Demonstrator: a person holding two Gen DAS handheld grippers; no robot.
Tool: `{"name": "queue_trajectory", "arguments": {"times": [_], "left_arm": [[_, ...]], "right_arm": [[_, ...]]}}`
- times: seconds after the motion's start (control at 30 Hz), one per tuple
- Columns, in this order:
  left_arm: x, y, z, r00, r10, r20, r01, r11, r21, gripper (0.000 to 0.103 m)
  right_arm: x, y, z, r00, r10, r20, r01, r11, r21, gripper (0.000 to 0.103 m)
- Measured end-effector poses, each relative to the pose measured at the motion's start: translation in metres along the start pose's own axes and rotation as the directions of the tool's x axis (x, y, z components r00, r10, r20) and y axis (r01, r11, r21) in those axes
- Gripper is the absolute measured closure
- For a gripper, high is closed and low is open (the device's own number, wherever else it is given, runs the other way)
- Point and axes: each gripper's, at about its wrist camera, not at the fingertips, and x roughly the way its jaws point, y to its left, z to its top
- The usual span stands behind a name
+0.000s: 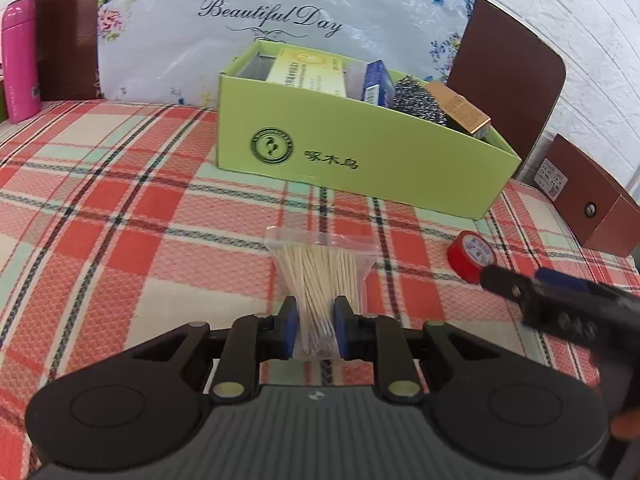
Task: Organize objects
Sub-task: 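Grasp the cotton swab packet with left gripper while right grasps the red tape roll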
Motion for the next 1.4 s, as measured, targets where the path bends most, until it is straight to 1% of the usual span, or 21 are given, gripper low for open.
{"name": "queue_trajectory", "arguments": {"times": [0.07, 0.17, 0.23, 0.3, 0.4, 0.5, 0.6, 0.67, 0.7, 0.73, 0.77, 0.83, 0.9, 0.97, 1.07, 1.1, 1.13, 1.17, 1.27, 1.3, 1.4], "left_arm": [[-0.001, 0.006, -0.002, 1.0, -0.007, -0.003, 0.006, 1.0, -0.014, 0.082], [-0.001, 0.009, -0.002, 1.0, -0.011, -0.005, 0.011, 1.0, -0.023, 0.082], [0.0, 0.009, -0.001, 1.0, -0.015, -0.008, 0.015, 1.0, -0.021, 0.082], [0.0, 0.011, -0.002, 1.0, -0.022, -0.009, 0.022, 1.0, -0.019, 0.082], [0.0, 0.014, -0.003, 0.999, -0.031, -0.009, 0.031, 0.999, -0.029, 0.082], [-0.001, 0.014, -0.003, 0.999, -0.031, -0.013, 0.031, 0.999, -0.032, 0.082], [-0.004, 0.014, -0.004, 1.0, -0.026, -0.014, 0.025, 0.999, -0.029, 0.082], [-0.004, 0.016, -0.004, 0.999, -0.031, -0.016, 0.03, 0.999, -0.041, 0.08], [-0.005, 0.018, -0.004, 0.999, -0.034, -0.02, 0.033, 0.998, -0.054, 0.079], [-0.005, 0.019, -0.004, 0.999, -0.037, -0.025, 0.036, 0.997, -0.067, 0.077], [-0.006, 0.019, -0.003, 0.999, -0.043, -0.028, 0.041, 0.996, -0.079, 0.074], [-0.008, 0.018, -0.001, 0.998, -0.052, -0.026, 0.049, 0.995, -0.083, 0.06], [-0.008, 0.011, 0.0, 0.999, -0.042, -0.01, 0.041, 0.998, -0.056, 0.05], [-0.005, 0.005, 0.002, 0.999, -0.033, -0.006, 0.033, 0.999, -0.017, 0.049], [0.003, 0.0, 0.003, 0.999, -0.022, -0.037, 0.022, 1.0, 0.005, 0.049], [0.003, 0.0, 0.002, 0.999, -0.022, -0.036, 0.023, 1.0, 0.016, 0.051], [0.002, 0.0, 0.0, 0.999, -0.02, -0.029, 0.021, 0.999, 0.027, 0.058], [0.001, 0.002, -0.001, 0.999, -0.025, -0.029, 0.026, 0.999, 0.026, 0.061], [0.001, 0.006, -0.002, 0.999, -0.039, -0.027, 0.039, 0.999, 0.01, 0.062], [0.001, 0.006, -0.001, 0.999, -0.036, -0.025, 0.036, 0.999, 0.009, 0.06], [0.002, 0.005, 0.0, 0.999, -0.035, -0.025, 0.035, 0.999, 0.011, 0.059]], "right_arm": [[0.014, 0.002, 0.006, 1.0, -0.004, -0.007, 0.004, 1.0, 0.002, 0.025], [0.034, 0.004, 0.013, 1.0, -0.004, -0.028, 0.004, 1.0, -0.002, 0.033], [0.041, 0.005, 0.014, 0.999, 0.01, -0.05, -0.01, 1.0, -0.003, 0.058], [0.038, 0.008, 0.012, 0.998, 0.007, -0.057, -0.007, 1.0, -0.007, 0.058], [0.022, 0.017, 0.002, 0.992, 0.077, -0.099, -0.08, 0.997, -0.024, 0.058], [0.0, 0.032, -0.012, 0.987, 0.104, -0.124, -0.113, 0.992, -0.064, 0.058], [-0.018, 0.039, -0.022, 0.977, 0.16, -0.144, -0.17, 0.984, -0.061, 0.058], [-0.024, 0.041, -0.024, 0.975, 0.174, -0.14, -0.183, 0.981, -0.06, 0.058], [-0.028, 0.041, -0.024, 0.976, 0.173, -0.128, -0.181, 0.982, -0.053, 0.054], [-0.031, 0.042, -0.023, 0.978, 0.171, -0.119, -0.178, 0.983, -0.049, 0.048], [-0.033, 0.042, -0.022, 0.98, 0.166, -0.11, -0.173, 0.984, -0.053, 0.046], [-0.037, 0.044, -0.02, 0.983, 0.153, -0.098, -0.16, 0.985, -0.071, 0.044], [-0.036, 0.043, -0.019, 0.985, 0.147, -0.095, -0.155, 0.985, -0.079, 0.044], [-0.036, 0.043, -0.02, 0.984, 0.15, -0.099, -0.158, 0.985, -0.072, 0.044], [-0.034, 0.042, -0.023, 0.983, 0.144, -0.111, -0.151, 0.987, -0.06, 0.044], [-0.033, 0.041, -0.024, 0.983, 0.141, -0.114, -0.148, 0.987, -0.058, 0.044], [-0.033, 0.041, -0.024, 0.984, 0.14, -0.114, -0.147, 0.988, -0.057, 0.044], [-0.034, 0.04, -0.025, 0.984, 0.14, -0.113, -0.147, 0.988, -0.055, 0.044], [-0.033, 0.04, -0.026, 0.984, 0.137, -0.114, -0.144, 0.988, -0.053, 0.044], [-0.032, 0.041, -0.026, 0.984, 0.134, -0.116, -0.141, 0.989, -0.052, 0.044], [-0.028, 0.044, -0.027, 0.984, 0.132, -0.12, -0.139, 0.989, -0.052, 0.045]]}}
